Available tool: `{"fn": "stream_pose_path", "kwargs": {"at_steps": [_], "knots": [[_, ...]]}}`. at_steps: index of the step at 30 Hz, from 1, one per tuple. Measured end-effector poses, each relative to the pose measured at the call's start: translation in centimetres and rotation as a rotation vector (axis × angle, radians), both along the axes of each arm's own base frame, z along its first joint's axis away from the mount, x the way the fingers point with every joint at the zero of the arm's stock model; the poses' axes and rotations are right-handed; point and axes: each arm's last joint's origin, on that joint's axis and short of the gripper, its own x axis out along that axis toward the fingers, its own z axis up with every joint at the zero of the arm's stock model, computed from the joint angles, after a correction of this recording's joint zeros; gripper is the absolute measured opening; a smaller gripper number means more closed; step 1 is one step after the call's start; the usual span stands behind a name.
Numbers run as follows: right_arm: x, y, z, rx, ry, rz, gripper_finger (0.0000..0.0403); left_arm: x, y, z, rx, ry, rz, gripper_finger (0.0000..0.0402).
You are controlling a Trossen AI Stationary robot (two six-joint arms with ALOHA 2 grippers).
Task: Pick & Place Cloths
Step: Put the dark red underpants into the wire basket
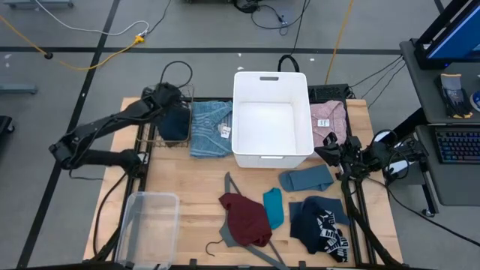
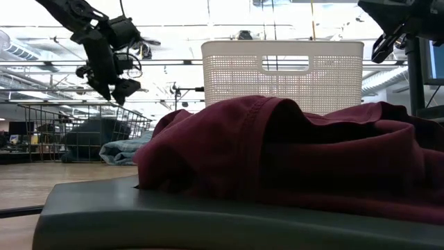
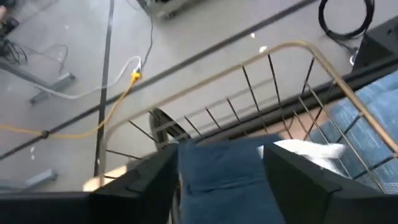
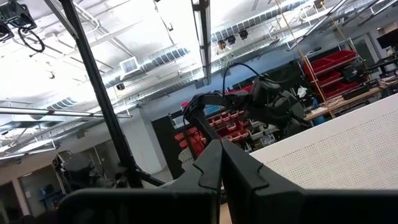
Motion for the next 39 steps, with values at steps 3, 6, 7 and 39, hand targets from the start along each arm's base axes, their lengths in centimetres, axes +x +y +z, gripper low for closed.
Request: {"fn": "stream_pose_path", "kwargs": {"at_steps": [3,6,7,39], "knots": [[0.0,0.0,0.0,0.000,0.000,0.000,0.0004,-0.6,-0.9,1.5,0.051,-0.048,-0.016,0.0269],[0.0,0.0,0.0,0.000,-0.001,0.000,0.0004,-1.1,-2.4,3.0,0.082,-0.153,-0.076,0.0278],[0.0,0.0,0.0,0.000,0.000,0.000,0.0004,-1.2,-3.0,3.6,0.088,-0.206,-0.109,0.0279],[0.0,0.0,0.0,-0.002,0.000,-0.001,0.0004,2.0,-18.5,8.0,-0.147,-0.736,-1.213,0.0011]]}}
